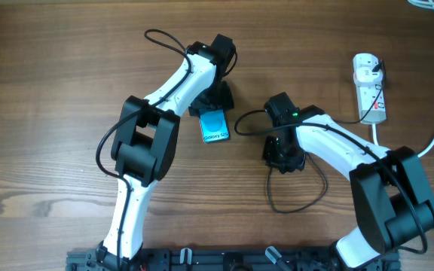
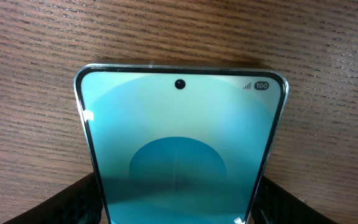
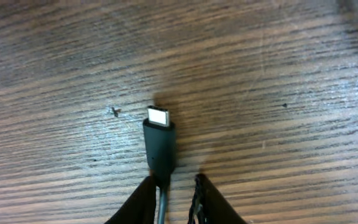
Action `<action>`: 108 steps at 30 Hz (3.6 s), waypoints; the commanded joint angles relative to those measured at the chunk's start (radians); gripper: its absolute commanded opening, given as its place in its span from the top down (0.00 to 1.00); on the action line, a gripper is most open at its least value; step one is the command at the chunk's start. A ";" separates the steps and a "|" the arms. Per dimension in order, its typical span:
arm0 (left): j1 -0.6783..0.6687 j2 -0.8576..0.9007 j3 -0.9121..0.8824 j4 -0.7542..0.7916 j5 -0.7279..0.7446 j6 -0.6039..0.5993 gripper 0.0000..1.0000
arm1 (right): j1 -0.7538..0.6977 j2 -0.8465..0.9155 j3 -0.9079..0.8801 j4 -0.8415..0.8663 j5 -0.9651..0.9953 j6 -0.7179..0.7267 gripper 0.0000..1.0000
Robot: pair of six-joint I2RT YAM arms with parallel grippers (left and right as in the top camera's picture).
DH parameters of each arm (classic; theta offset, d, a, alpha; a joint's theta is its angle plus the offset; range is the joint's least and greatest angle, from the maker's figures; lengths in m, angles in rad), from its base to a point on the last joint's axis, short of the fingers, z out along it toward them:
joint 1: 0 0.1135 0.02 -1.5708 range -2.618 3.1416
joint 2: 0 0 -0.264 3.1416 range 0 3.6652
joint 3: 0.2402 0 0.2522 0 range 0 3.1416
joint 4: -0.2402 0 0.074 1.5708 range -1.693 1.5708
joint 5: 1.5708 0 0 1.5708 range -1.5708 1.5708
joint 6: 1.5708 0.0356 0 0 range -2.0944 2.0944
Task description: Plug charger to phone and switch on socket
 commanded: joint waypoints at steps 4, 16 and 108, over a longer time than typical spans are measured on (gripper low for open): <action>0.003 0.079 -0.024 0.000 -0.003 -0.003 0.25 | 0.008 0.029 -0.008 0.014 0.024 0.014 0.78; 0.003 0.079 -0.024 0.001 -0.003 -0.003 0.25 | 0.010 0.029 -0.008 0.003 0.025 0.014 0.74; 0.106 -0.200 -0.020 -0.049 0.068 -0.003 0.30 | 0.069 -0.232 0.097 0.035 -0.206 -0.317 0.96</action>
